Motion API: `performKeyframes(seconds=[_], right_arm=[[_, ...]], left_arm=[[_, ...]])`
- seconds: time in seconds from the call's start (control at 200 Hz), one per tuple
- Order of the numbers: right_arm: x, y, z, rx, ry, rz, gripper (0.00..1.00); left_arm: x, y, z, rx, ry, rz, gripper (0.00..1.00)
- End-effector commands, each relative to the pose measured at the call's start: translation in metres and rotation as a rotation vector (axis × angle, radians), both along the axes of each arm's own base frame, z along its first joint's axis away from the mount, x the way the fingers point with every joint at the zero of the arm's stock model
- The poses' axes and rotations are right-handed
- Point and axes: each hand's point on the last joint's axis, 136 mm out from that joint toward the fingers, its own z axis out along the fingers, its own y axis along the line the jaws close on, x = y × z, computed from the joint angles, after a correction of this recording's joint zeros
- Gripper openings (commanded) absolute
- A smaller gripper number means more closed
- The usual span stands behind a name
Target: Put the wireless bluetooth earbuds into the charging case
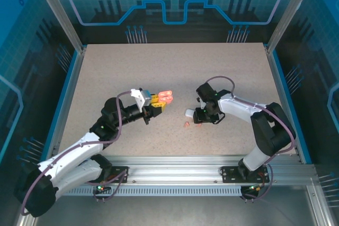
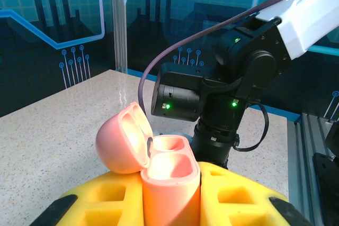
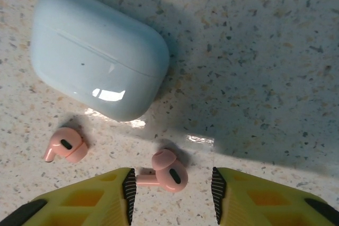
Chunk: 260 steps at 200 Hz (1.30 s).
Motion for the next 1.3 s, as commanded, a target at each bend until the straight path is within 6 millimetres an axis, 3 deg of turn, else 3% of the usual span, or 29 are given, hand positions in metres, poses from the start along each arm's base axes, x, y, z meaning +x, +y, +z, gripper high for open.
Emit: performKeyframes(seconds=[0.0,1.076,1.296], right_arm=[[-0.002,0.004,-0.003,-0.003,0.019,-0.008,0.43],[-0.016,0.015,-0.033,-0.073,0.096,0.030,0.28],[-0.012,0.019,-0.028,-0.066,0.067,0.039,0.23]], left_arm=[[-0.004,0.002,0.005,-0.003,-0.048,0.005,0.00],[-0.003,0.003,0.003,0.008,-0.032,0.014,0.00],[-0.004,0.004,0.002,0.011,-0.031,0.016,0.00]])
